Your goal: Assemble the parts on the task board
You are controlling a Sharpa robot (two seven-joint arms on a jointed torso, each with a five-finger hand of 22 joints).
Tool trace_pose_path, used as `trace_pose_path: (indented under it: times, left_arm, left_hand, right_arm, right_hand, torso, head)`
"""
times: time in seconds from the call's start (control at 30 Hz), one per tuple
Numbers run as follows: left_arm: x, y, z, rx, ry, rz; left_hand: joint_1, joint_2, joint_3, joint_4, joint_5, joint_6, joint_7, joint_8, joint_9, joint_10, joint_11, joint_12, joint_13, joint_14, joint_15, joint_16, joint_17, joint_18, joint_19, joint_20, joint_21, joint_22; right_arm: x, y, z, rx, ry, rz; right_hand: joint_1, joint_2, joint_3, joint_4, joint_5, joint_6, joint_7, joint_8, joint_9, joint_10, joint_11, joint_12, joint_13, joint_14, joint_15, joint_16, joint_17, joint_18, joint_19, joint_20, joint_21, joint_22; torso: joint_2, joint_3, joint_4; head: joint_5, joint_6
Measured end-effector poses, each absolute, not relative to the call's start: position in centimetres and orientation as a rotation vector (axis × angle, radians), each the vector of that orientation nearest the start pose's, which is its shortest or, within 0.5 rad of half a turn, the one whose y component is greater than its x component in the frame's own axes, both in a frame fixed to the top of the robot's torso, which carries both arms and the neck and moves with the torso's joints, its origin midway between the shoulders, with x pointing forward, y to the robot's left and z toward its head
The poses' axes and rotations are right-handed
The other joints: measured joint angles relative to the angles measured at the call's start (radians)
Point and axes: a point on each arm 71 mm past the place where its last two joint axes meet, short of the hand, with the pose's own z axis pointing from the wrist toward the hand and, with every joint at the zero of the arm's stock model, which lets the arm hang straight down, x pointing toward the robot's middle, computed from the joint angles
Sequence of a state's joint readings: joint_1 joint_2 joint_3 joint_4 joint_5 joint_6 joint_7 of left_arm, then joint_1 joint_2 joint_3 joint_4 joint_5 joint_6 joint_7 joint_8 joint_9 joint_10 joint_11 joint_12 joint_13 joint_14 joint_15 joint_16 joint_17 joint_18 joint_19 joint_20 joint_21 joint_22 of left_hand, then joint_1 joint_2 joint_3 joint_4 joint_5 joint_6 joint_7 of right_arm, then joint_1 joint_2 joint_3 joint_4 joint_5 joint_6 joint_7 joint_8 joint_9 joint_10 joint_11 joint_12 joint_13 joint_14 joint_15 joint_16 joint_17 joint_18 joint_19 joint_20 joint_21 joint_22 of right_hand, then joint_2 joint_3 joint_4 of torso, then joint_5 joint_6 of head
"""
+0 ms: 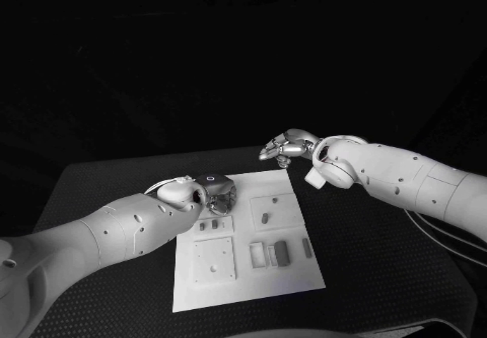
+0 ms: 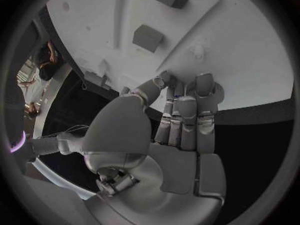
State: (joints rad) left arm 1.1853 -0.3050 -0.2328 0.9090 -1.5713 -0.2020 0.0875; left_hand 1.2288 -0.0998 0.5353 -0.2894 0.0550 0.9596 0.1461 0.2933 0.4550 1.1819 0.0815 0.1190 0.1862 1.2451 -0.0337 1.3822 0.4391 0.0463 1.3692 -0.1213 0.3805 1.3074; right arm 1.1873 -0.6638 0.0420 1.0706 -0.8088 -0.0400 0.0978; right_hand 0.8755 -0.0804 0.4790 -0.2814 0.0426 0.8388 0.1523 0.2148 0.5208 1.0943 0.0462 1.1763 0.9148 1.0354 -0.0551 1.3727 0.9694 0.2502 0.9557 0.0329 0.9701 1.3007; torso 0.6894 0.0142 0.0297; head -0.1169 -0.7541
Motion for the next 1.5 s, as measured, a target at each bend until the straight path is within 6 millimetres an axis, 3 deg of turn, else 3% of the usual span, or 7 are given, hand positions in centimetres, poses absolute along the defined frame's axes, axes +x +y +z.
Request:
trace_pose_path:
  times: [0.63, 1.23, 1.5]
  left_arm:
    - [53.41, 8.16, -28.07, 0.589, 1.813, -0.590]
    - [53.33, 8.46, -28.34, 0.581, 1.788, -0.608]
    - [52.98, 8.84, -28.54, 0.561, 1.768, -0.635]
  left_hand:
    - [0.013, 0.021, 0.031, -0.002, 0.000, 0.038, -0.017, 0.017, -0.001, 0.047, -0.016, 0.000, 0.003, 0.011, -0.011, -0.001, 0.000, 0.001, 0.005, -0.009, 0.004, 0.000]
    - [0.012, 0.022, 0.048, -0.001, -0.002, 0.054, -0.021, 0.023, 0.000, 0.067, -0.021, -0.003, 0.005, 0.018, -0.018, -0.001, 0.000, 0.001, 0.012, -0.017, 0.004, 0.000]
    - [0.009, 0.038, 0.064, 0.001, -0.004, 0.059, -0.023, 0.027, -0.001, 0.074, -0.025, -0.008, 0.003, 0.018, -0.018, -0.004, 0.000, 0.000, 0.016, -0.020, 0.008, 0.000]
  right_arm:
    - [56.05, -23.96, -20.29, 0.458, 1.841, 0.986]
    - [56.05, -23.97, -20.28, 0.458, 1.840, 0.987]
    - [56.06, -23.99, -20.29, 0.459, 1.840, 0.986]
  right_hand:
    - [0.000, 0.000, 0.000, 0.000, 0.000, 0.000, 0.000, 0.000, 0.000, 0.000, 0.000, 0.001, 0.000, 0.000, 0.000, 0.000, -0.001, 0.000, 0.000, 0.000, 0.000, 0.000]
    - [0.000, 0.000, 0.000, 0.000, 0.000, 0.000, -0.001, 0.000, 0.000, 0.002, -0.001, 0.004, -0.001, 0.000, 0.001, 0.000, -0.001, 0.000, 0.002, -0.002, 0.000, 0.000]
    - [0.000, 0.000, 0.000, 0.000, 0.000, -0.002, -0.002, 0.000, 0.000, 0.002, -0.001, 0.004, -0.001, 0.000, 0.001, 0.000, -0.001, 0.000, 0.004, -0.001, 0.000, 0.000]
  torso:
    - [-0.001, -0.0001, 0.0006]
    - [0.000, -0.0005, 0.0002]
    - [0.000, -0.0007, 0.0002]
  head:
    - [-0.002, -0.005]
    - [-0.001, -0.004]
    - [-0.002, -0.004]
